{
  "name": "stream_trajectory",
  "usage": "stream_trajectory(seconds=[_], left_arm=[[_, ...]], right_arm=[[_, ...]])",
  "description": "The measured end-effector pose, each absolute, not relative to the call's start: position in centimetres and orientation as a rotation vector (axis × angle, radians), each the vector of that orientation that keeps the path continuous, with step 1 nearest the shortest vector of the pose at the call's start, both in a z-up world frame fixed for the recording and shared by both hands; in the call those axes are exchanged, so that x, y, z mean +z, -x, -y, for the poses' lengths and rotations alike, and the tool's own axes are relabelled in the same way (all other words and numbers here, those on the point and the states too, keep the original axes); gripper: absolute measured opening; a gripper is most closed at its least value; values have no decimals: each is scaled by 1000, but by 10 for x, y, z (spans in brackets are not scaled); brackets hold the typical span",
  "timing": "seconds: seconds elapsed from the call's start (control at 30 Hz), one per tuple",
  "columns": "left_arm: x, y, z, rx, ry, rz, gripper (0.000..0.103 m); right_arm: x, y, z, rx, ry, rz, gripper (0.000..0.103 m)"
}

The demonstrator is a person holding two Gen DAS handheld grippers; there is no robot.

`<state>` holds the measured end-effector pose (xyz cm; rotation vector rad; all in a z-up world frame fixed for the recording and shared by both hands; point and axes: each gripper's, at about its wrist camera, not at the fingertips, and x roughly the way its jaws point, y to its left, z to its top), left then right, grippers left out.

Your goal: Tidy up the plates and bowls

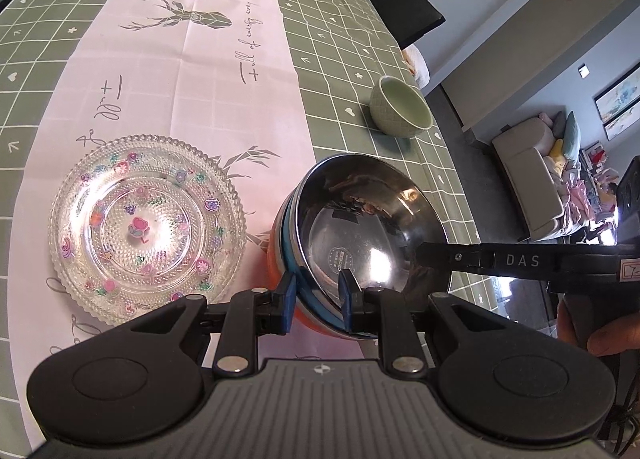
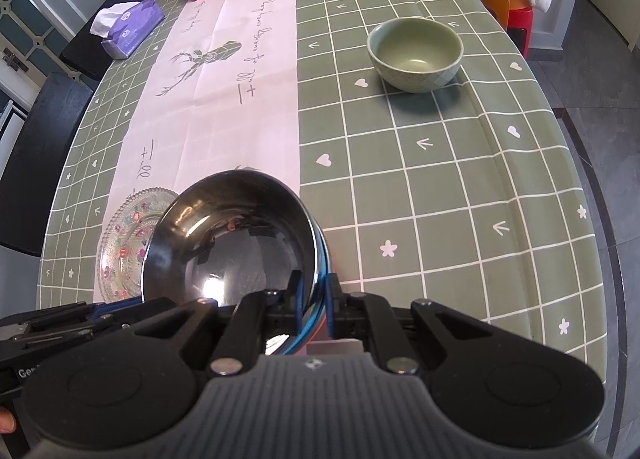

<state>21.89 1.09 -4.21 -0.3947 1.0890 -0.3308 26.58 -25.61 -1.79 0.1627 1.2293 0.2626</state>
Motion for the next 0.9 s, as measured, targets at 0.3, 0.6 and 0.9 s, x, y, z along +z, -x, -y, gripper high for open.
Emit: stream_trajectory(seconds=[0.3,0.6,0.9], left_arm=[[-41,-218,-11,-329,392,-1084,24],[-31,-215,-13,-301,336,-1031,38],[-24,-211,-11,-300,309,-992,47]], right_arm=[[-17,-263,255,273,-152,-1218,10],[-11,-260,251,280,-104,-1180,19],[4,-251,260,314,-110,-1093,42]])
